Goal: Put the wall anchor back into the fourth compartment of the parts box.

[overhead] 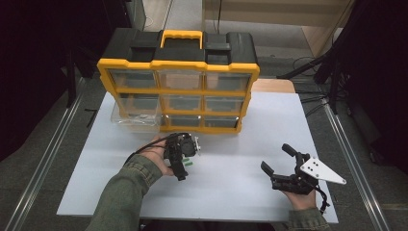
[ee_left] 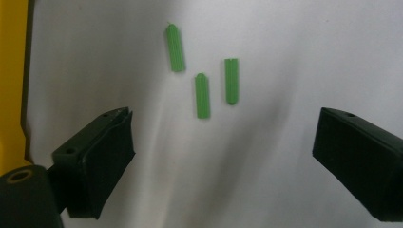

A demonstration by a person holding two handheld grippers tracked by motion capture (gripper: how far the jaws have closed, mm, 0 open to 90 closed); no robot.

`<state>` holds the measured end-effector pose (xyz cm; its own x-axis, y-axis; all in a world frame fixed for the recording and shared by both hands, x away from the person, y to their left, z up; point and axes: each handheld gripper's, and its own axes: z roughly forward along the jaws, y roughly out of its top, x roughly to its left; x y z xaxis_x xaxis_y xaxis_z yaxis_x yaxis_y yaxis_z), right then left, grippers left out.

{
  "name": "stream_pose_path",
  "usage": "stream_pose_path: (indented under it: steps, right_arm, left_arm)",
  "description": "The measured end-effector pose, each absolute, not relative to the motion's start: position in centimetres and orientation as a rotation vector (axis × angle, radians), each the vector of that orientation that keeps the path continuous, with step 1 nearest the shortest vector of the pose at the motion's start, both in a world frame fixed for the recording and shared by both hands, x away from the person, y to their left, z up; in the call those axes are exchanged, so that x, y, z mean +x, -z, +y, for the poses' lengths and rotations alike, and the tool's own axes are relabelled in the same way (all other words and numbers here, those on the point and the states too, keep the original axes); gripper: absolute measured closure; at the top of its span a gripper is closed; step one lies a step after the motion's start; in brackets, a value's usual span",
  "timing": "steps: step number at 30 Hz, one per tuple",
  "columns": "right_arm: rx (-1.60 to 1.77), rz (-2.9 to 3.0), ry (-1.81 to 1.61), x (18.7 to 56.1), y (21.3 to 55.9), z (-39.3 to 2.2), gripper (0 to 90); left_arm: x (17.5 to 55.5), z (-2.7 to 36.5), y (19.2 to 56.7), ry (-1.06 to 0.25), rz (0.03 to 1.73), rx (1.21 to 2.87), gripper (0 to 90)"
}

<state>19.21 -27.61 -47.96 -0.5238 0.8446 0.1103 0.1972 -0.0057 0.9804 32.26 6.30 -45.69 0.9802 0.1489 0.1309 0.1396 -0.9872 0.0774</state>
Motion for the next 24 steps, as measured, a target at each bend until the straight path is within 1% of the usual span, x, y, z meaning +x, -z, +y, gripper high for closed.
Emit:
stream_pose_path:
  steps: [1,3,4,5,6,7,9,12,13,14,15,16,17,19,20,23,24]
  right_arm:
    - [1.078,1.742,-1.568,19.2,48.0,-27.7,3.8]
    - [1.077,1.744,-1.567,19.2,48.0,-27.7,3.8]
    - [1.078,1.744,-1.566,19.2,48.0,-27.7,3.8]
    - [1.077,1.745,-1.565,19.2,48.0,-27.7,3.8]
    - [1.076,1.750,-1.566,19.2,48.0,-27.6,3.8]
    - [1.068,1.754,-1.562,19.2,48.0,-27.6,3.8]
    - [1.066,1.759,-1.561,19.3,48.0,-27.5,3.8]
    - [1.065,1.767,-1.558,19.3,48.1,-27.4,3.8]
    - [1.058,1.770,-1.556,19.3,48.1,-27.4,3.8]
    - [1.059,1.772,-1.555,19.3,48.1,-27.4,3.8]
    - [1.058,1.773,-1.554,19.3,48.1,-27.4,3.8]
    - [1.058,1.773,-1.555,19.3,48.1,-27.4,3.8]
    - [1.059,1.774,-1.555,19.3,48.1,-27.4,3.8]
    - [1.057,1.774,-1.554,19.3,48.1,-27.4,3.8]
    - [1.056,1.774,-1.555,19.3,48.1,-27.4,3.8]
    - [1.059,1.774,-1.554,19.3,48.1,-27.4,3.8]
    - [1.060,1.775,-1.553,19.3,48.1,-27.4,3.8]
  left_arm:
    - [32.4,6.3,45.7,-0.198,0.210,3.051,17.0]
    - [32.6,6.3,45.7,-0.188,0.216,3.050,18.2]
    - [32.6,6.2,45.7,-0.183,0.230,3.041,23.0]
    - [32.8,6.2,45.6,-0.180,0.194,3.038,32.1]
    - [32.7,6.1,45.9,-0.140,0.230,3.041,43.3]
    - [32.7,6.0,46.0,-0.138,0.235,3.051,45.8]
    - [32.9,6.0,46.2,-0.132,0.229,3.065,48.9]
    - [33.1,6.1,46.4,-0.129,0.261,3.060,49.5]
    - [33.3,6.1,46.4,-0.119,0.266,3.065,53.6]
    - [33.4,6.1,46.4,-0.121,0.267,3.065,54.0]
    - [33.7,6.2,46.5,-0.134,0.256,3.061,57.0]
    - [33.7,6.2,46.6,-0.129,0.290,3.059,57.6]
    - [33.9,6.2,46.6,-0.128,0.287,3.056,58.0]
    - [33.9,6.2,46.5,-0.130,0.309,3.057,63.6]
    - [34.1,6.2,46.5,-0.146,0.275,3.065,65.1]
    - [34.2,6.1,46.5,-0.145,0.258,3.084,66.8]
    - [34.1,6.1,46.7,-0.144,0.286,3.070,66.9]
